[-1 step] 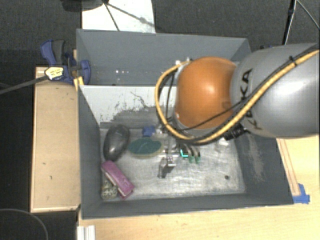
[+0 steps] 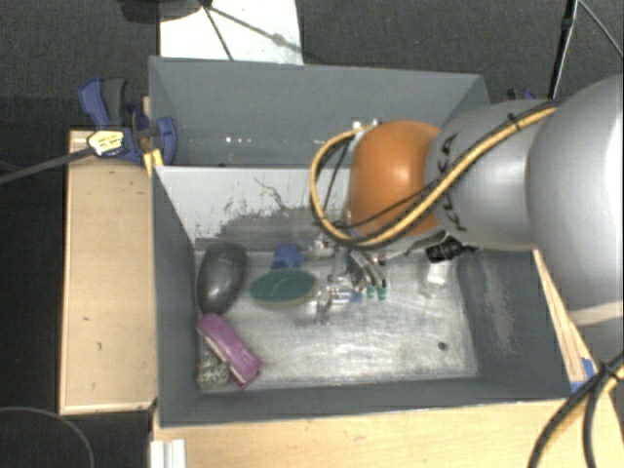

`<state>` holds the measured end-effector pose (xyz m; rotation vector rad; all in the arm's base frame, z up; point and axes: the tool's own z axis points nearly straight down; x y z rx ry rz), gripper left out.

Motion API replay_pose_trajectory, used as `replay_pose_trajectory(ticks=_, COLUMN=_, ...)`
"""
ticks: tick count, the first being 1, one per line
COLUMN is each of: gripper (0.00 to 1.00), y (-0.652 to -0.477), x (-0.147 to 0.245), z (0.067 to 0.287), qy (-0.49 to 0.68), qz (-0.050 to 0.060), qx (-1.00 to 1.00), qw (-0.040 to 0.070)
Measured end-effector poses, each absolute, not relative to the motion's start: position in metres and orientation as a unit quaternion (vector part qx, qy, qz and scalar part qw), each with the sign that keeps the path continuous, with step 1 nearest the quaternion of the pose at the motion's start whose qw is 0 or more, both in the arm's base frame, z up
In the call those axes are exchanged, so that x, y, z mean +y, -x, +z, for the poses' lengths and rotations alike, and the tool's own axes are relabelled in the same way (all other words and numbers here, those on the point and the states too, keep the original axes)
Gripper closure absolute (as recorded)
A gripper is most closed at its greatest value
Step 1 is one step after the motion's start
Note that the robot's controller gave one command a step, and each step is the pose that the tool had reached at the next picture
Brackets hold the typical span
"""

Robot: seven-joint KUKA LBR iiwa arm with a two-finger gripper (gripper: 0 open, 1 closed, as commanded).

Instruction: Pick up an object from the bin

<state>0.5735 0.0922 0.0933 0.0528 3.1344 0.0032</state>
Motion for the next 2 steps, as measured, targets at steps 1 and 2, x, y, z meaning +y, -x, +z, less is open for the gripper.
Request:
replay_pose_trajectory(ticks=1, gripper=1.00, y=-0.573, x=0.092, z=0.091, qy=-0.019, qz=0.001, qx=1.000, qw=0.002)
replay_pose_trajectory(ticks=2, gripper=1.00, y=-0.535, x=0.093, z=0.213, qy=-0.007, qz=0.001, qx=1.000, qw=0.004)
